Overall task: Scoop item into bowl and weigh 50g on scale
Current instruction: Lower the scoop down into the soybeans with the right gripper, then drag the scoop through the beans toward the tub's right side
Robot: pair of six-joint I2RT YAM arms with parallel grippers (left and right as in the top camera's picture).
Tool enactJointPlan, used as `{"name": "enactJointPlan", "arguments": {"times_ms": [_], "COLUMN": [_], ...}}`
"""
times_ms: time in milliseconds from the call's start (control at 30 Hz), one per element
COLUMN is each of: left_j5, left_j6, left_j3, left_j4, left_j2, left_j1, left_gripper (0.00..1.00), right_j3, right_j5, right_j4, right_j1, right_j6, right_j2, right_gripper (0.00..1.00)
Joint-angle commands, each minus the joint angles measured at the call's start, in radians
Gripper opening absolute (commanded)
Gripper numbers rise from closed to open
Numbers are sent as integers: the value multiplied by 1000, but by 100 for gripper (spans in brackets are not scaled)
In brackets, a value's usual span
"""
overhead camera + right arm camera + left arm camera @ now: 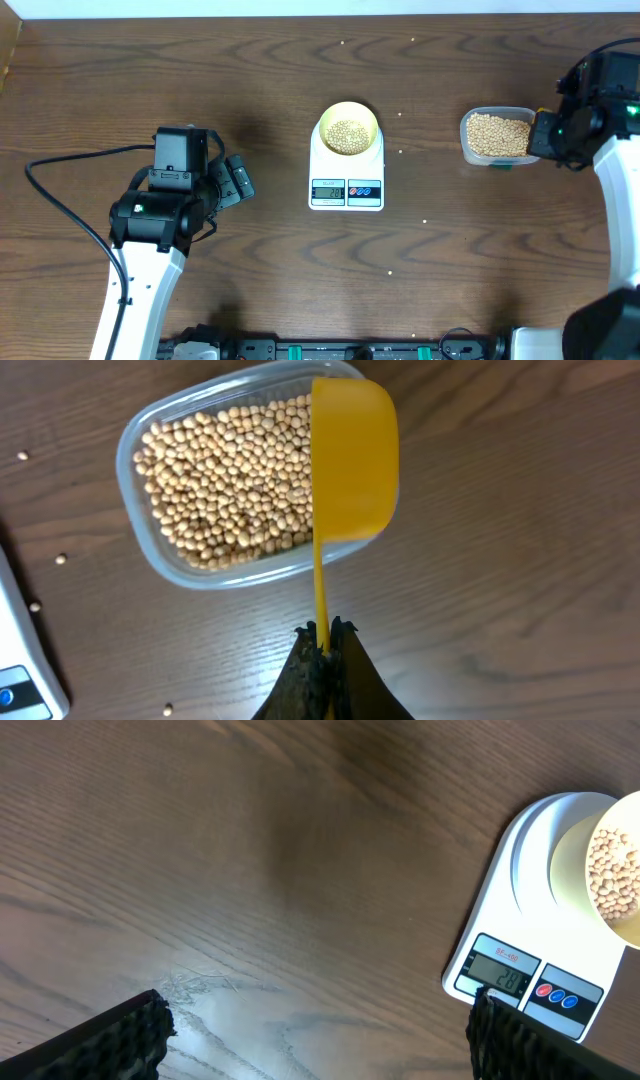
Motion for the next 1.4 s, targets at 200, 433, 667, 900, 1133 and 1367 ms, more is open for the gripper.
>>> {"name": "enactJointPlan", "arguments": {"times_ms": [200,433,667,900,1133,1367], "left_j5": [-17,-17,-17,-17,-17,-17], "left_j6": [-1,-1,-1,-1,-1,-1], "left_j3": [11,11,11,11,11,11], "left_j4": [-3,-3,-3,-3,-3,-3], "left_j2": [1,1,1,1,1,1], "left_j1": [6,6,6,6,6,6], "left_gripper": [96,96,96,96,96,96], "right_j3": [-10,-10,-10,-10,-19,-40], "right_j5": [-55,-126,-211,-250,-275,-348], "right_j4": [34,56,61,60,60,75], "right_j1": [3,3,3,3,3,0], "right_j6": [27,38,37,37,38,38], "right_j2": [112,162,163,163,163,163], "right_gripper": [1,1,1,1,1,1]}}
